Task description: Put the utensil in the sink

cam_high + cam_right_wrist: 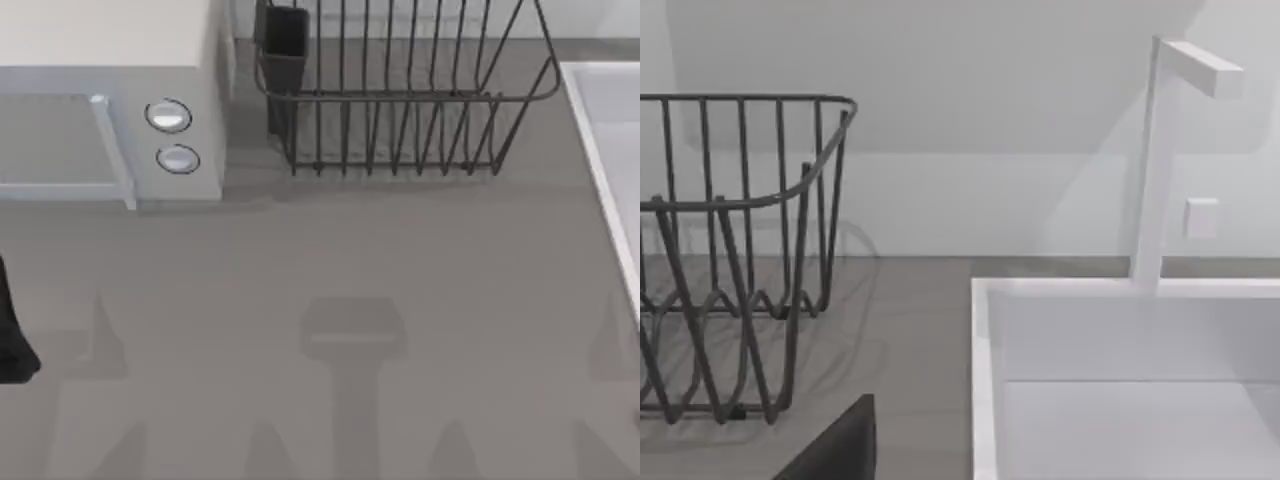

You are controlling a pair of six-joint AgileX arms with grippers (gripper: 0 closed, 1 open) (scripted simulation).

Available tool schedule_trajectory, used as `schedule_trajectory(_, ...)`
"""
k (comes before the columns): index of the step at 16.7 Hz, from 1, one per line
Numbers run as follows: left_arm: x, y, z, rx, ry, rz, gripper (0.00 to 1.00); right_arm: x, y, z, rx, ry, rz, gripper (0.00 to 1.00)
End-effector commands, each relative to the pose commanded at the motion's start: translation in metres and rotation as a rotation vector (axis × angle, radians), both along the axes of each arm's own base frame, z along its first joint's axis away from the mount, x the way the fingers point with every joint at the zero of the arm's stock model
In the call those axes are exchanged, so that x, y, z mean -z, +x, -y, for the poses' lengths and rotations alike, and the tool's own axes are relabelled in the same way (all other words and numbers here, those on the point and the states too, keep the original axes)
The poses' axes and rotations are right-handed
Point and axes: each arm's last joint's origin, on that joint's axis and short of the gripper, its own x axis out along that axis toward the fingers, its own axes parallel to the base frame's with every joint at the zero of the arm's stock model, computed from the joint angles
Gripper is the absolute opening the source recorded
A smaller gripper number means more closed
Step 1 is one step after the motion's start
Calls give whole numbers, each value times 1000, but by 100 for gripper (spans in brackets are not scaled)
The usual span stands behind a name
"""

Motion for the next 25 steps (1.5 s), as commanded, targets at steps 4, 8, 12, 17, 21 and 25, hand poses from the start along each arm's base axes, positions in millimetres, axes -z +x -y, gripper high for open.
schedule_trajectory(4,0,0,0,0,0,0,100,-4,0,0,5,-33,-33,100)
schedule_trajectory(8,0,0,0,0,0,0,100,-19,7,2,-1,-220,-230,100)
schedule_trajectory(12,0,0,0,0,0,0,100,-31,25,6,-120,-544,-565,100)
schedule_trajectory(17,0,0,0,0,0,0,100,-35,60,13,-504,-930,-978,100)
schedule_trajectory(21,0,0,0,0,0,0,100,-34,89,20,-863,-1094,-1157,100)
schedule_trajectory(25,0,0,0,0,0,0,100,-33,112,26,-1119,-1166,-1213,100)
